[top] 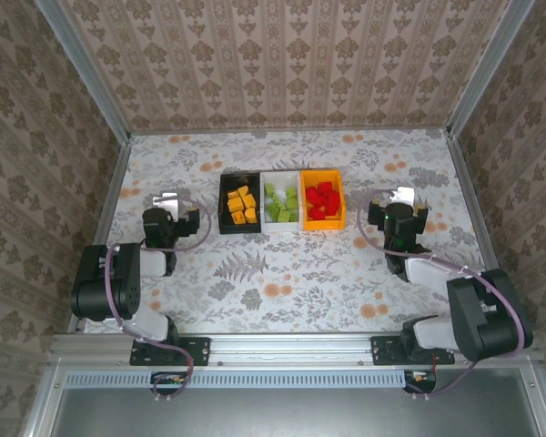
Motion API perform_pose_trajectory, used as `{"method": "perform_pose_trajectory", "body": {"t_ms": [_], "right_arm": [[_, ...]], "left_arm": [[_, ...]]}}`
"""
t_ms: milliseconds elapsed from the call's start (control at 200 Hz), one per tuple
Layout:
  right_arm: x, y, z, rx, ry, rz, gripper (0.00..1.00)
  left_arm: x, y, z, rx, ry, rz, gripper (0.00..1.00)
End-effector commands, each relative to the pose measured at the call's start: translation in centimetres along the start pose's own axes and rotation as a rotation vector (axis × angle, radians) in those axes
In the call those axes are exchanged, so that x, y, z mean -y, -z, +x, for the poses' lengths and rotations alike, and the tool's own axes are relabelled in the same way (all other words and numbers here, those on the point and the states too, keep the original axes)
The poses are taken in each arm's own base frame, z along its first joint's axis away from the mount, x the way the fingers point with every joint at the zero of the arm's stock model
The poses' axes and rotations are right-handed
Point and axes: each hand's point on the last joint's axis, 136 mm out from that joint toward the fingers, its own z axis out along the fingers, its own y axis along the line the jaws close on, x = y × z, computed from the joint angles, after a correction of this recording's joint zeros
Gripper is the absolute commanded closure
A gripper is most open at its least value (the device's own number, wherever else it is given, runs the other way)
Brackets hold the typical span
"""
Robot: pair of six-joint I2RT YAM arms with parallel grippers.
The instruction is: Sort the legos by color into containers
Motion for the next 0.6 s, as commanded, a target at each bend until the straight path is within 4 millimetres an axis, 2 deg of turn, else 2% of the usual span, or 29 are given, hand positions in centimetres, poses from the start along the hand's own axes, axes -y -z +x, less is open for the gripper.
{"method": "perform_pose_trajectory", "body": {"t_ms": [0, 75, 95, 165, 205, 245, 360, 450, 525, 595], "right_arm": [[-0.8, -0.3, -2.9, 0.141, -0.049, -0.113, 0.00], [-0.9, -1.1, -2.6, 0.122, -0.063, -0.139, 0.00], [-1.2, -1.7, -1.6, 0.097, -0.059, -0.150, 0.00], [-1.6, -2.8, 0.0, 0.088, -0.060, -0.162, 0.00], [-2.0, -2.9, -0.5, 0.124, -0.052, -0.180, 0.00], [-2.4, -3.1, 0.0, 0.047, -0.038, -0.203, 0.00], [-2.3, -3.2, 0.1, 0.054, -0.052, -0.214, 0.00], [-2.3, -3.1, 0.0, 0.061, -0.050, -0.211, 0.00], [-2.2, -3.0, -0.1, 0.069, -0.047, -0.196, 0.00], [-2.3, -3.0, -0.1, 0.069, -0.045, -0.197, 0.00]], "left_arm": [[0.7, 0.1, -2.0, 0.070, -0.028, 0.057, 0.00], [0.6, 0.0, -1.9, 0.065, -0.025, 0.053, 0.00], [0.6, 0.0, -2.0, 0.067, -0.026, 0.053, 0.00], [0.9, 0.1, -2.0, 0.070, -0.042, 0.042, 0.00], [1.0, 0.3, -2.1, 0.085, -0.056, 0.024, 0.00], [1.0, 0.4, -2.0, 0.088, -0.062, 0.025, 0.00], [0.7, 0.0, -2.0, 0.067, -0.016, 0.075, 0.00], [-0.2, 0.0, -1.9, 0.064, -0.013, -0.008, 0.00], [0.0, 0.7, -2.1, 0.102, -0.067, -0.101, 0.00], [-0.3, 0.7, -1.9, 0.091, -0.058, -0.119, 0.00]]}}
